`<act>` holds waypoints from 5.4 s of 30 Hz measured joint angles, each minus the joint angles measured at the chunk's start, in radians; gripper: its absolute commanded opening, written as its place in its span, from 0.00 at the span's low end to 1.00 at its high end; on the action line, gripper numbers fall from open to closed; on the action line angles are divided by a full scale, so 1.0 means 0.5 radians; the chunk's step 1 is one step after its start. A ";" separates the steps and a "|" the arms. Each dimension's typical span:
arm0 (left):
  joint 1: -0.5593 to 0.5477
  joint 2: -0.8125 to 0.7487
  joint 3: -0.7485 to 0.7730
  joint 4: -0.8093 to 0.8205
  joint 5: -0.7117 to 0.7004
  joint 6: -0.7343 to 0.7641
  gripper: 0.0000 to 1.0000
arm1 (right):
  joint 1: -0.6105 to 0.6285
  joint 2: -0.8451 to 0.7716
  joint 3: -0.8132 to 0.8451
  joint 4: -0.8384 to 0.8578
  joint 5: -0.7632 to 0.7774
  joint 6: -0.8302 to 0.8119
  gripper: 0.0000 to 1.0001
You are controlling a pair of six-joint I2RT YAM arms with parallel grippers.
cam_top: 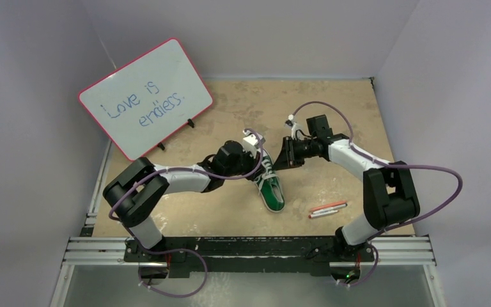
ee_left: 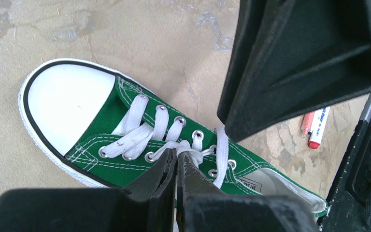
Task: Tie the shoes
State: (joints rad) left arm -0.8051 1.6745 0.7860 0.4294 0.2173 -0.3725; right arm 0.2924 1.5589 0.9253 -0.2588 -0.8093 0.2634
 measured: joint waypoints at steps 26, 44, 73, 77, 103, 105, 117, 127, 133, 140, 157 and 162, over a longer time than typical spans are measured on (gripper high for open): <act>-0.030 0.037 -0.328 0.792 -0.114 -0.072 0.00 | -0.022 0.185 0.013 0.182 0.046 0.108 0.23; -0.029 0.294 -0.521 1.527 -0.105 -0.371 0.00 | -0.066 0.140 -0.101 0.390 -0.130 0.236 0.26; 0.002 0.388 -0.522 1.643 -0.018 -0.542 0.00 | -0.083 0.288 -0.199 0.687 -0.465 0.297 0.00; 0.024 0.386 -0.518 1.617 0.025 -0.568 0.14 | -0.082 0.282 -0.201 0.685 -0.440 0.298 0.00; 0.259 0.014 -0.594 0.934 0.376 -0.689 0.56 | -0.129 0.212 -0.202 0.678 -0.354 0.294 0.00; 0.259 0.023 -0.590 0.932 0.378 -0.689 0.44 | -0.129 0.212 -0.202 0.677 -0.354 0.291 0.00; 0.259 0.024 -0.537 0.623 0.452 -0.663 0.00 | -0.133 0.105 -0.202 0.549 -0.230 0.272 0.00; 0.229 -0.018 -0.453 0.187 0.574 -0.661 0.00 | -0.259 -0.126 -0.271 0.502 0.181 0.346 0.00; 0.230 -0.072 -0.379 -0.124 0.514 -0.638 0.00 | -0.294 -0.127 -0.364 0.557 0.291 0.442 0.00; 0.229 -0.072 -0.320 -0.348 0.417 -0.632 0.00 | -0.391 -0.117 -0.428 0.581 0.330 0.537 0.00; 0.226 -0.143 -0.307 -0.562 0.363 -0.587 0.00 | -0.514 0.124 -0.179 0.713 0.104 0.448 0.54; 0.226 -0.121 -0.283 -0.579 0.399 -0.556 0.00 | -0.331 0.168 -0.215 0.873 -0.256 0.427 0.60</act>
State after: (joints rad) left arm -0.6922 1.6138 0.6445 0.1398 0.4168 -0.6506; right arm 0.1268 1.6428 0.8177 0.1776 -0.9375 0.4770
